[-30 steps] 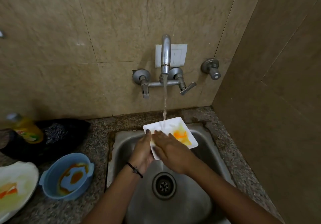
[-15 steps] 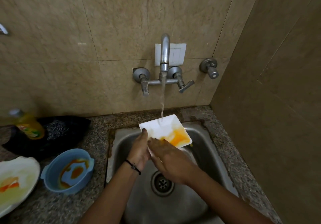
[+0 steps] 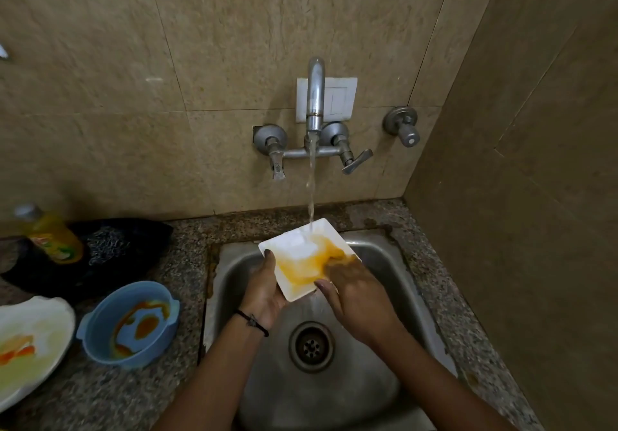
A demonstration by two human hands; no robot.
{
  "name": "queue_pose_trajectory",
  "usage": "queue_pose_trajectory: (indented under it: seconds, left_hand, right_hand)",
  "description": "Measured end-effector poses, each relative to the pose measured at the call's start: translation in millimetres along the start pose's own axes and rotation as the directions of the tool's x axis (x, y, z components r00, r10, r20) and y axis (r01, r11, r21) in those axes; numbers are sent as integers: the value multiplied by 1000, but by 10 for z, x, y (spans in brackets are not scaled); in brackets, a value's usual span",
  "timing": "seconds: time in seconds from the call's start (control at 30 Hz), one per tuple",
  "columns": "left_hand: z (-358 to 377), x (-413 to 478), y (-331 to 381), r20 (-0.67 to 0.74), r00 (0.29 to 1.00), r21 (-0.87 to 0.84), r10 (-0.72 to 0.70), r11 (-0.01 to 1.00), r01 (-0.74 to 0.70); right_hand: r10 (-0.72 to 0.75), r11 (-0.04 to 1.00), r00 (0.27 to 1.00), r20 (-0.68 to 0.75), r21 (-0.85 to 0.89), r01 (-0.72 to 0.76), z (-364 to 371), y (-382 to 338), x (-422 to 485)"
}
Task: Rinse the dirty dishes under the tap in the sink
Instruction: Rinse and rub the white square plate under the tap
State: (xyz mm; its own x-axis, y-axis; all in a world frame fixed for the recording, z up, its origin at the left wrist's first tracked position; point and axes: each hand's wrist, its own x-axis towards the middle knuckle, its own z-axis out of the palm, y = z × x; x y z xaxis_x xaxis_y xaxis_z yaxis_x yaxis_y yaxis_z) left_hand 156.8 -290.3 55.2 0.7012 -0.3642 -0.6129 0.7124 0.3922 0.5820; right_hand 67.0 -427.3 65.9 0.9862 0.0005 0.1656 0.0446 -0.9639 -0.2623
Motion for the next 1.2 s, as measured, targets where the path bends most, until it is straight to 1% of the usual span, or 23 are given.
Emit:
queue_pose_trajectory:
  seconds: [0.03,0.13,0.17,0.2,0.23,0.27,0.3,0.37,0.4,0.43,0.5,0.53,0.6,0.63,0.67,0.73,0.77,0.87,0.9,0.97,1.03,1.1,1.2]
  left_hand:
    - [1,2,-9,6,1000,10,0,1000,0]
    - [-7,-7,-56,-4,1000,65,-8,998,9]
    - [-12,-9,-66,-1,1000,60,-11,998,11]
    - [-22,-6,-72,11,1000,48,-8,999,8]
    - [-25,-5,-73,24,1000,39,-2,999,1]
    - [-19,-2,-76,26,1000,39,5,999,-6]
    - [-10,4,-79,22,1000,45,10,999,-11]
    - [4,-2,-85,25,999,53,21,998,-23]
    - [5,-8,-81,32,999,54,33,998,-34]
    - [4,-22,-74,43,998,58,45,997,-47]
    - [-11,-28,-65,69,996,63,62,996,-66]
    - [-18,-26,-65,77,995,60,67,996,-72]
    - [-40,-2,-65,76,995,64,69,995,-74]
    - [-47,5,-62,74,995,64,66,995,-71]
    - [-53,10,-57,70,996,70,62,995,-67]
    - [-60,20,-51,79,995,68,54,996,-60]
    - [-64,21,-58,86,995,56,55,997,-59]
    - [-46,-1,-59,67,996,52,52,997,-55]
    - [-50,1,-57,58,997,48,46,998,-49]
    - [-94,20,-54,23,997,55,69,996,-71]
    - [-126,36,-48,-5,993,85,122,989,-121]
    - [-132,49,-38,-9,982,125,191,974,-188]
    - [-74,51,14,-11,941,196,337,924,-329]
  right_hand:
    - [-21,1000,999,32,16,20,30,-49,18]
    - [-213,977,965,152,34,210,112,-205,105]
    - [-201,979,965,170,19,201,89,-183,194]
    - [-127,991,977,173,-15,132,67,-126,283]
    - [-24,998,985,173,-61,35,64,-70,355]
    - [47,995,979,200,-95,-29,72,-50,398]
    - [41,997,969,243,-79,-22,106,-66,418]
    - [-99,995,944,314,36,93,162,-172,405]
    - [-153,988,941,303,77,135,177,-194,408]
    - [-139,989,951,275,86,120,190,-170,441]
    - [-31,997,974,225,74,15,193,-96,499]
    - [-40,996,975,219,82,22,210,-93,510]
    - [-153,984,962,225,122,128,250,-157,505]
    - [-176,981,958,225,123,151,257,-170,514]
    - [-140,988,965,222,98,120,263,-147,542]
    - [20,1000,980,196,9,-22,260,-62,593]
    - [44,999,978,205,-8,-43,260,-56,591]
    - [-136,989,953,270,94,114,303,-146,525]
    - [-132,990,955,265,79,115,293,-134,511]
    - [8,1000,977,215,-16,-5,286,5,536]
    - [138,988,975,173,-94,-123,262,88,501]
    - [172,984,974,149,-75,-162,299,31,401]
    - [169,986,974,150,-22,-167,415,-114,245]
